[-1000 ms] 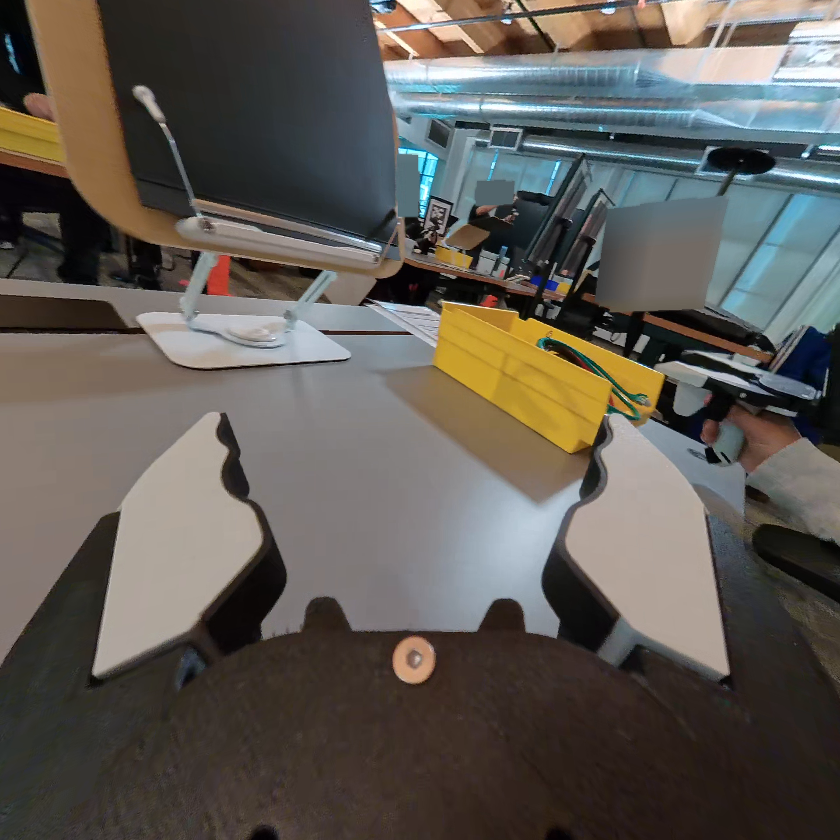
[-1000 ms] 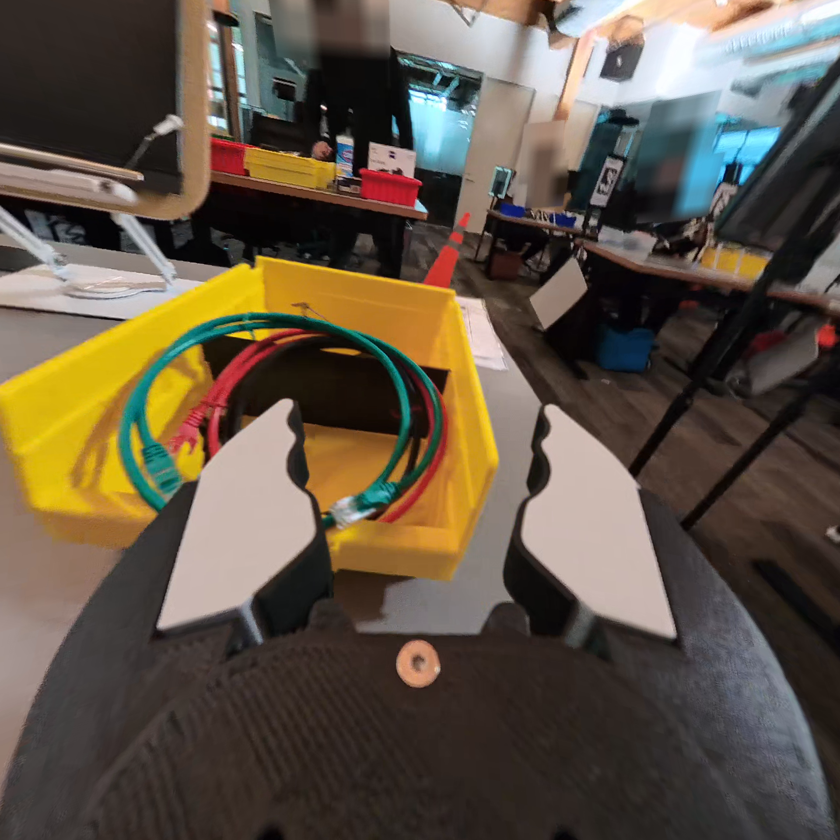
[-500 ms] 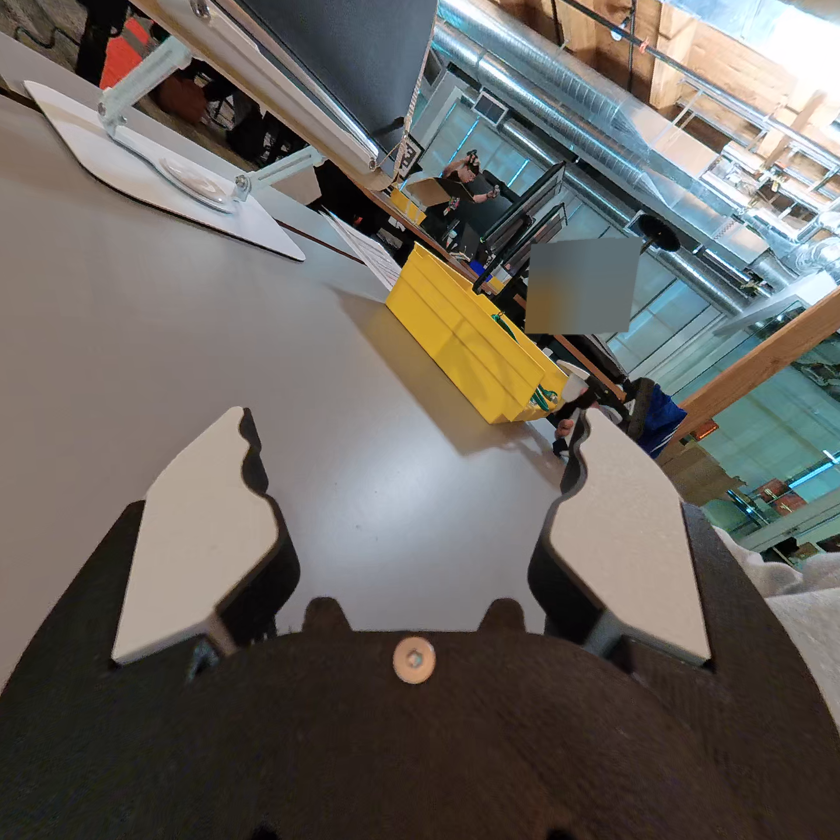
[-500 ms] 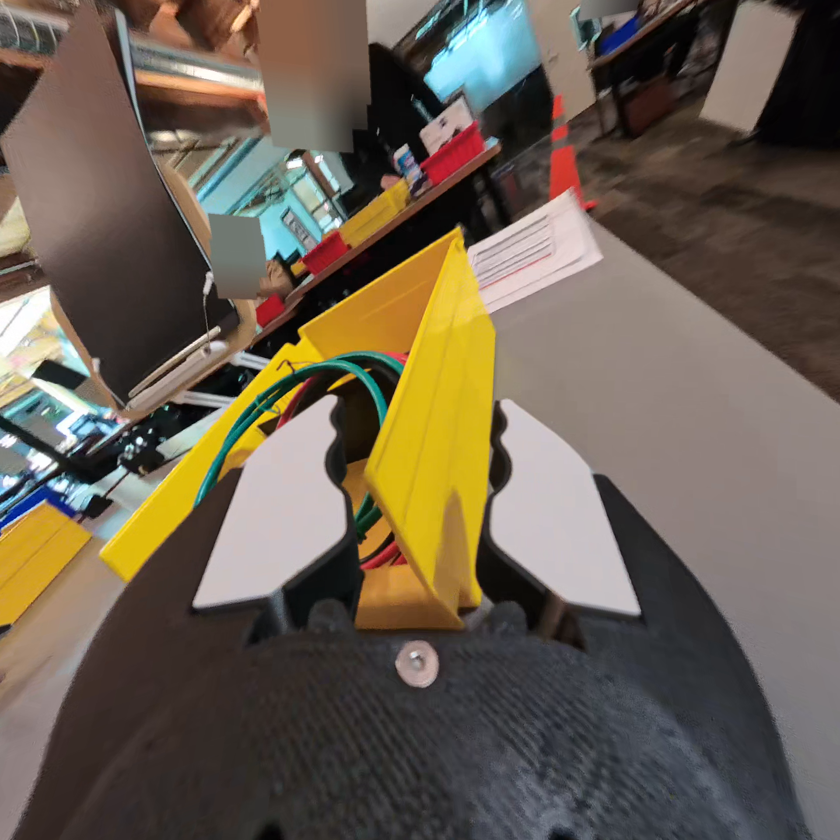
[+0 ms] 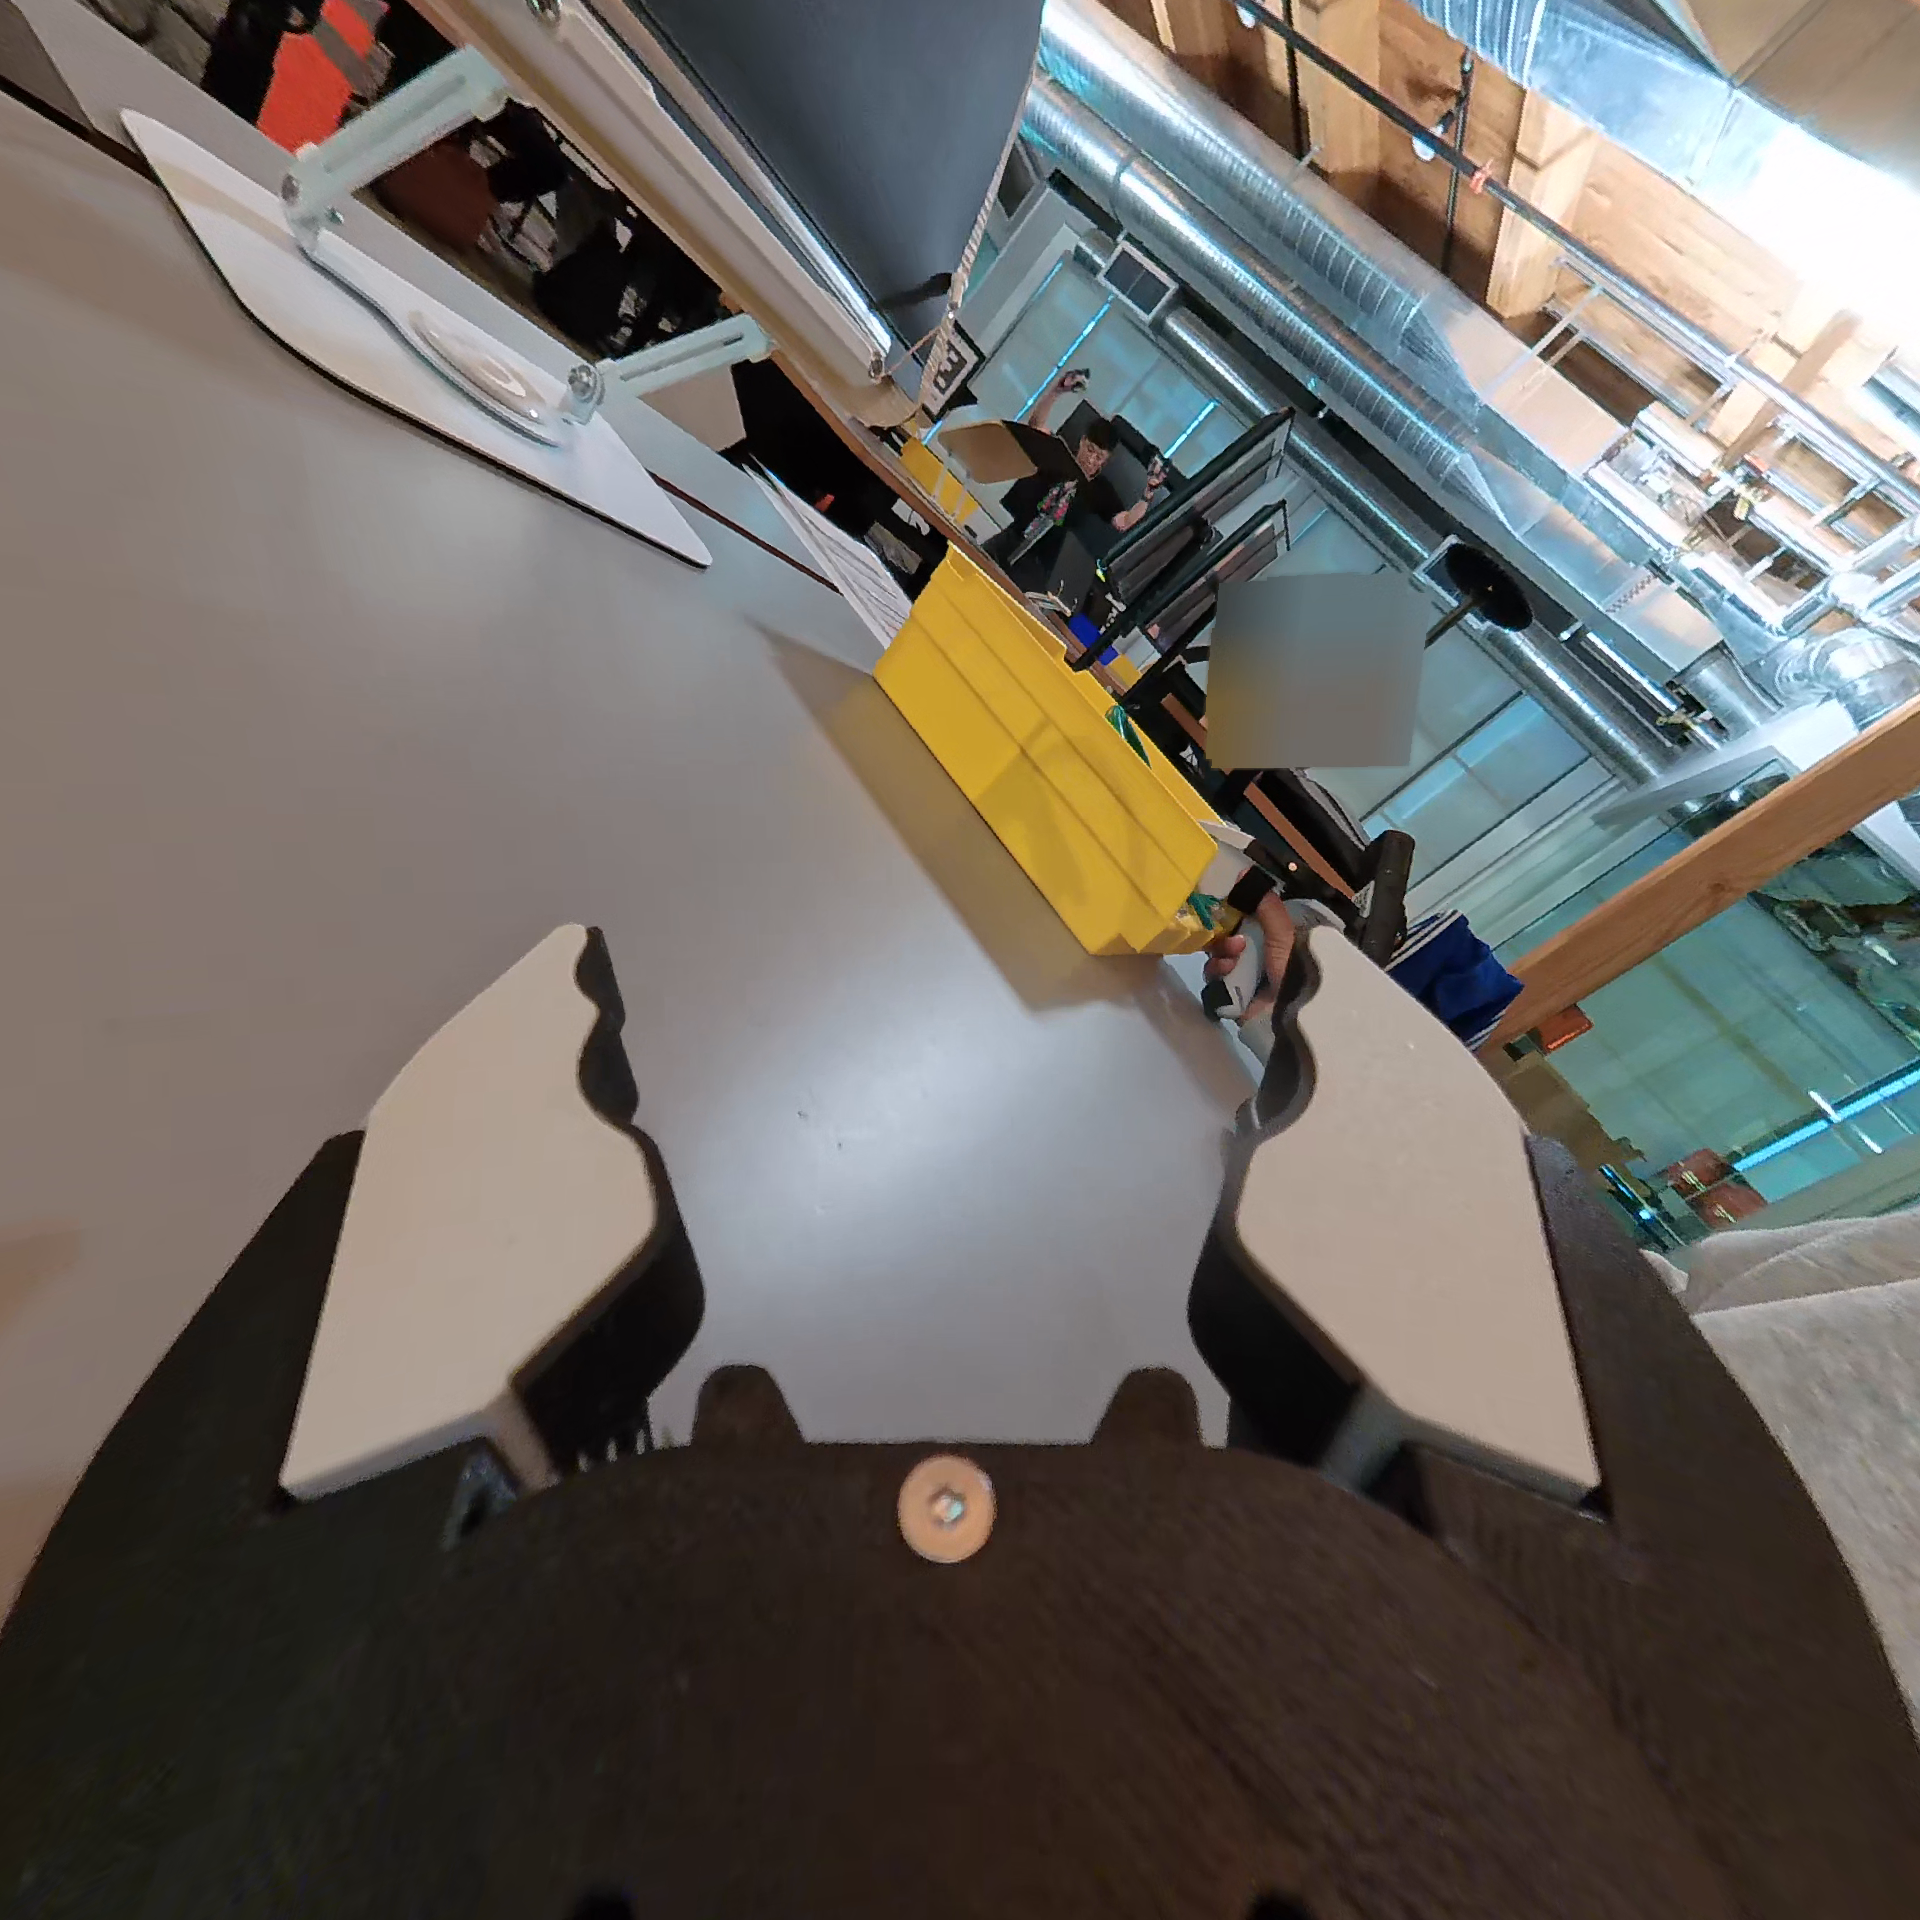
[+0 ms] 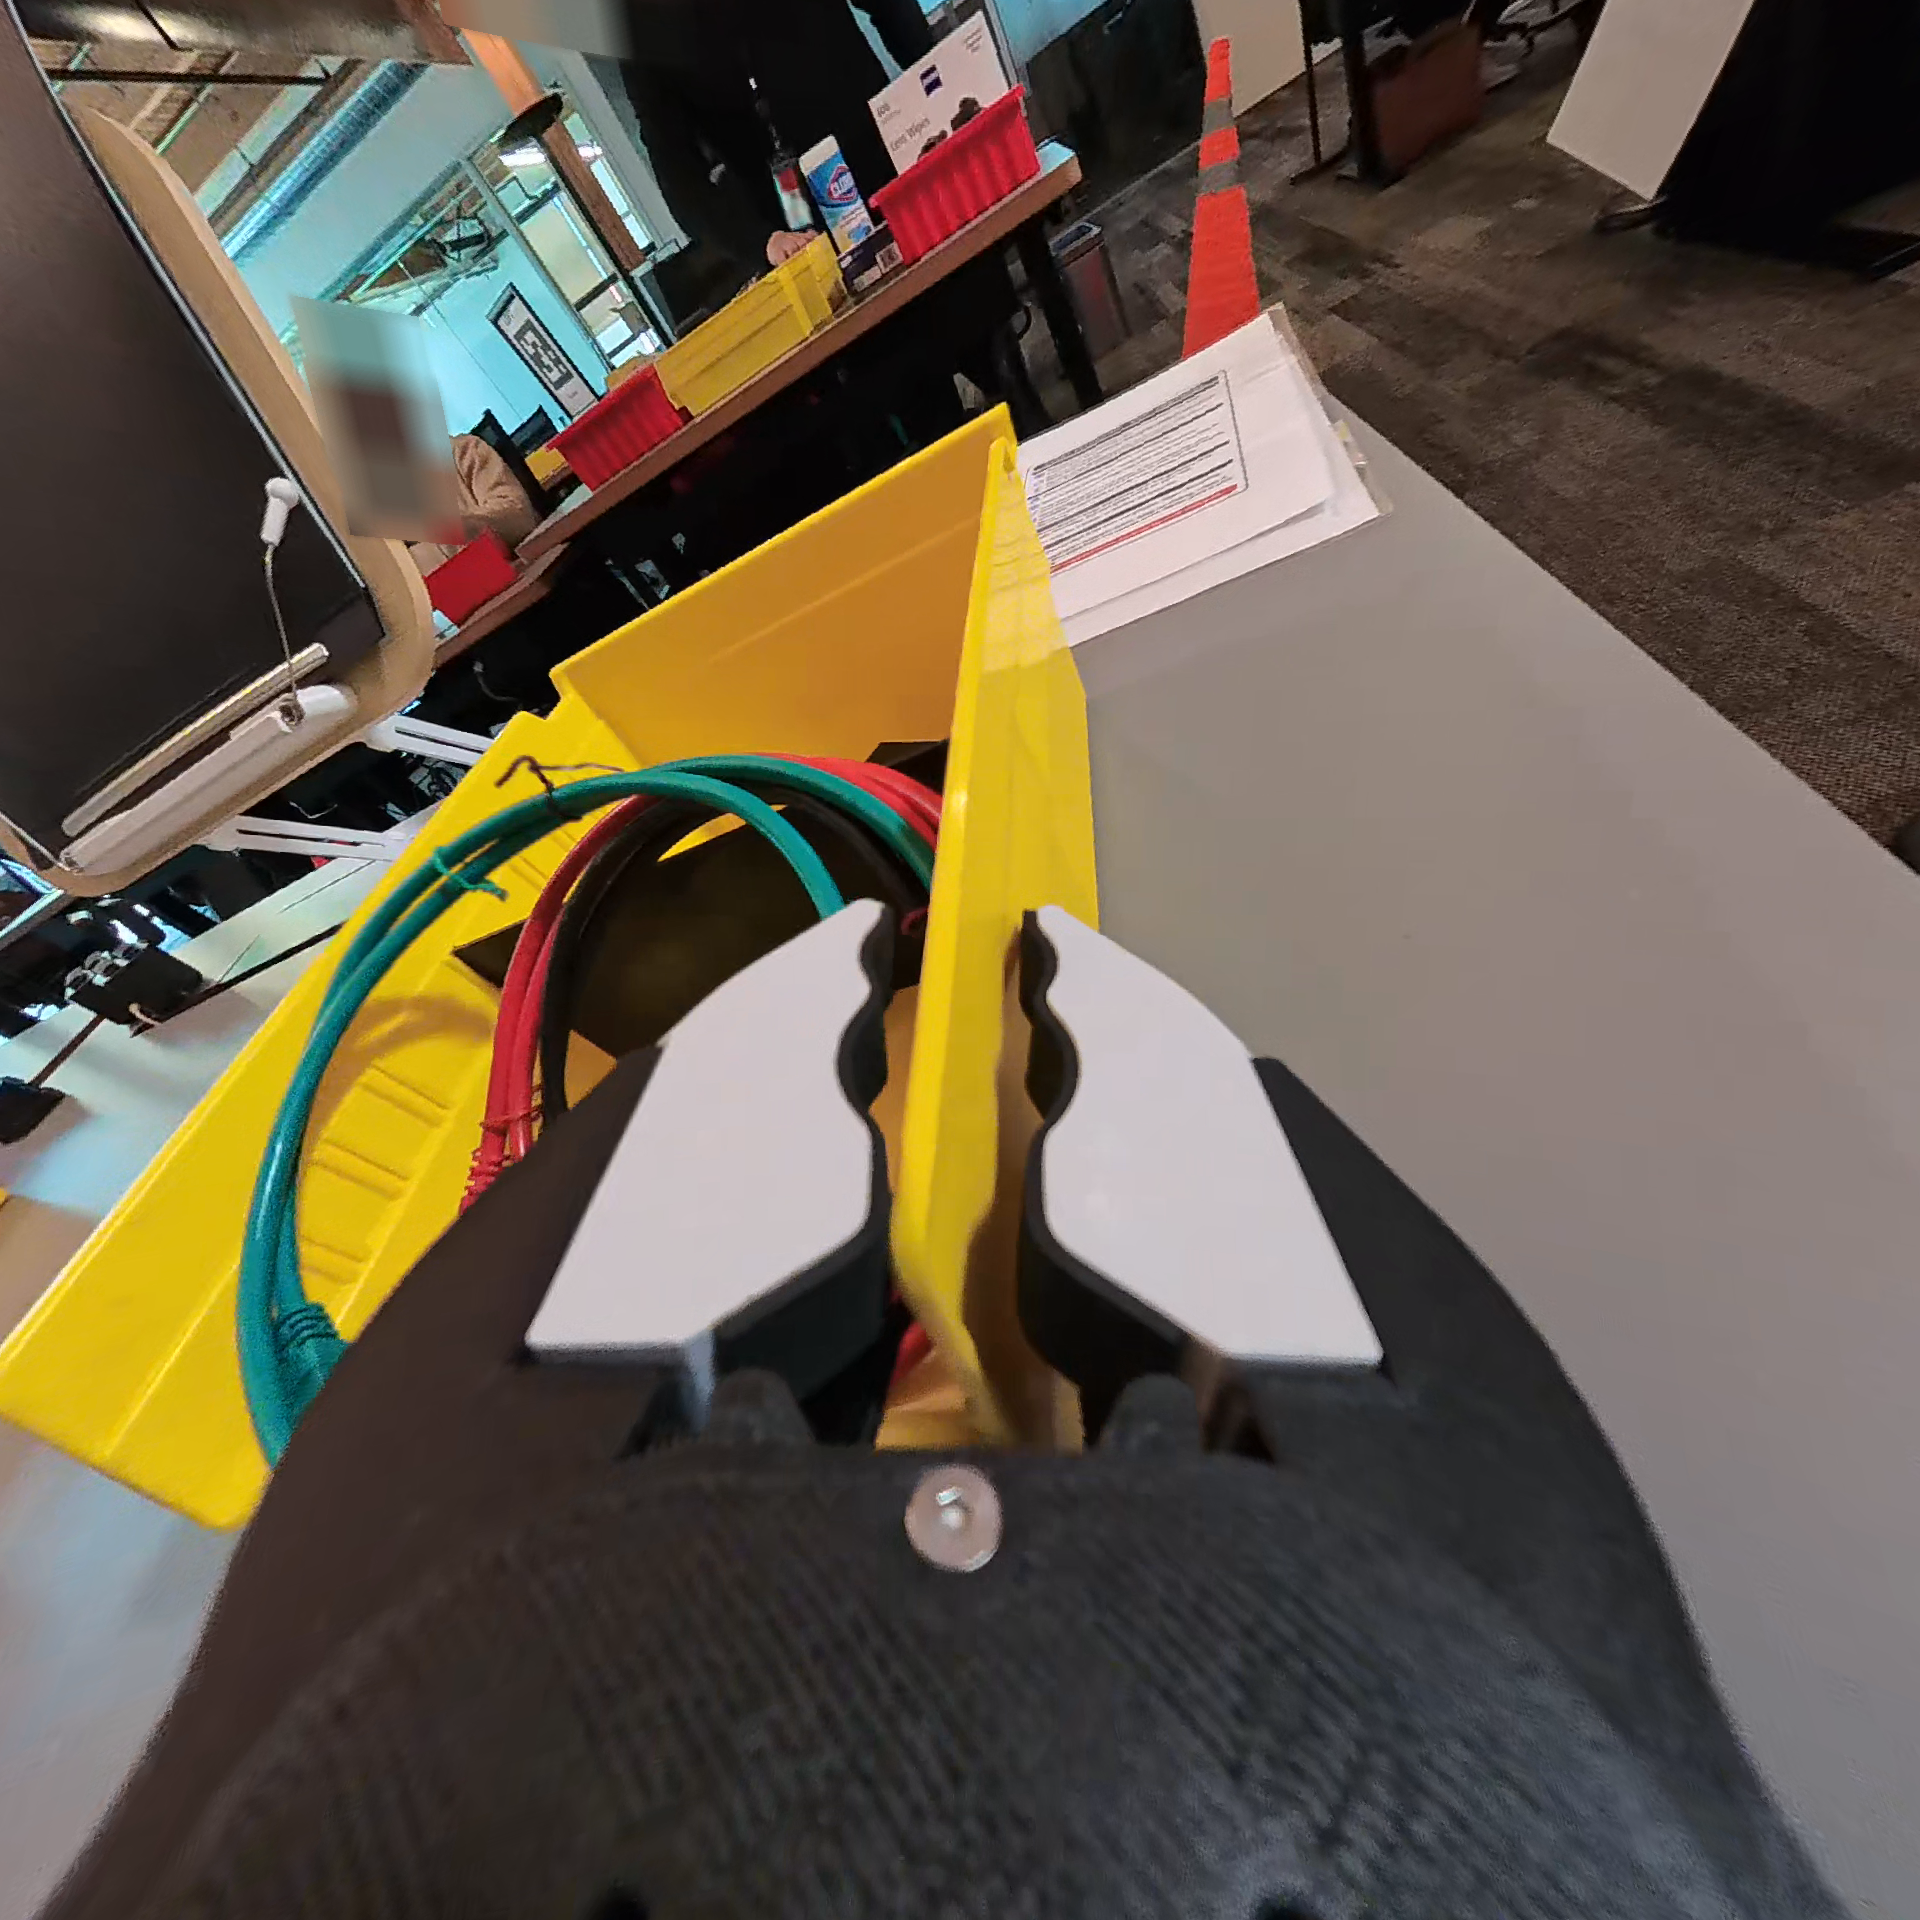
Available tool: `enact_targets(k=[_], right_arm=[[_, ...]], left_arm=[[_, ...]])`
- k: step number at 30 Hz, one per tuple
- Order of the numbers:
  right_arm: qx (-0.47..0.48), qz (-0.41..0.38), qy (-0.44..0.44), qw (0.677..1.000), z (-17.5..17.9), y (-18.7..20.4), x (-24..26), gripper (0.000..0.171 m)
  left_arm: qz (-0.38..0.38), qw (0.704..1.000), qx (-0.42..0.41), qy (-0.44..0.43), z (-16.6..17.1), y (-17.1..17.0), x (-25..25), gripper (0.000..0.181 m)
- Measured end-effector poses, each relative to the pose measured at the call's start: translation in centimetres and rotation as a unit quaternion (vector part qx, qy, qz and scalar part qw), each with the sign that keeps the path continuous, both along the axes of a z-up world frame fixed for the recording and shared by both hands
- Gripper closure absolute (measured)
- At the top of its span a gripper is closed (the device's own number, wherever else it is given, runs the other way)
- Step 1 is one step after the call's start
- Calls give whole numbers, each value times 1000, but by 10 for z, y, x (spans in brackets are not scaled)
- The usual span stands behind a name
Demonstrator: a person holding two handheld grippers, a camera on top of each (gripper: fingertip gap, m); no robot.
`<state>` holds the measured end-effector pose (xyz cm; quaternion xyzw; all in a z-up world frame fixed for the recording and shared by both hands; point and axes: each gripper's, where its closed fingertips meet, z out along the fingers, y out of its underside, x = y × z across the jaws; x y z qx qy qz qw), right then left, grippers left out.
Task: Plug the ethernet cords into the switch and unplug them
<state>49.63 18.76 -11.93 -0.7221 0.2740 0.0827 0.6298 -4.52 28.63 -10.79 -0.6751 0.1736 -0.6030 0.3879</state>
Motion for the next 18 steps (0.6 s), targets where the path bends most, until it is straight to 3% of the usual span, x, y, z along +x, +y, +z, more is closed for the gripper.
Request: enact_targets(k=[7,11,15,18], right_arm=[[-4,-18,3,1000,0,-14,-1,163],[3,-19,14,1000,0,-24,-5,162],[10,-21,24,999,1,-35,-8,162],[13,-20,29,999,3,-42,-10,161]], left_arm=[[-22,1000,0,2,0,-4,11,67],[-11,1000,18,14,1,1,16,63],[36,998,53,27,7,16,11,56],[125,985,105,48,19,41,-11,49]])
